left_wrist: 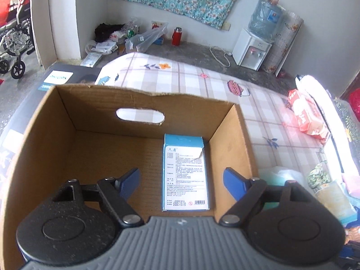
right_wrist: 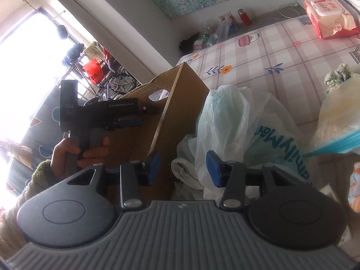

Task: Organize soft objects
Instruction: 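Reach the left tool to the pink mesh sponge on the bed and grasp it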

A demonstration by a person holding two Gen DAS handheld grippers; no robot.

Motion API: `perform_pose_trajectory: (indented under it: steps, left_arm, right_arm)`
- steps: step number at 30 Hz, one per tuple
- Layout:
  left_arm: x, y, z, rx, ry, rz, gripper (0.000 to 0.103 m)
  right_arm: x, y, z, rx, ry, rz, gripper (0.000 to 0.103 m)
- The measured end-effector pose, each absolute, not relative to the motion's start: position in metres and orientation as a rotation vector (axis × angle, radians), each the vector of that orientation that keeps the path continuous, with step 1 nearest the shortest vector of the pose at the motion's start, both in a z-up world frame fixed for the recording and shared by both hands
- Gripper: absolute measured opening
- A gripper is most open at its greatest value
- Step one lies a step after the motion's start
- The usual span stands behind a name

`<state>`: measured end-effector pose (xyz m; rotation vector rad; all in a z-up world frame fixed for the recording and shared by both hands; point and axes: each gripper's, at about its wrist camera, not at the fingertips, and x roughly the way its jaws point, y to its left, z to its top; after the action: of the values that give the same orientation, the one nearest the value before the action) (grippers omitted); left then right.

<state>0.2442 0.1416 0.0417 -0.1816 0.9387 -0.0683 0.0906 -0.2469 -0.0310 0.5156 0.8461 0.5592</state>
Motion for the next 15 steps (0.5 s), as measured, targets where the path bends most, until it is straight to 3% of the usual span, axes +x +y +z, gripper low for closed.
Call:
perform_pose_trajectory:
  steps: [8,15]
  left_arm:
    - [0.203,0.093,0.102,-0.149,0.805,-0.177,0.089]
    - [0.214,-0.014,0.105,-0.017,0.814,-0.374,0.089]
  right_arm:
    - [0.068,-0.277,-0.012,0.458,0.754,0.512,0.046]
    - [0.069,-0.342,0.023,0.321,0.696,0.354,0.046]
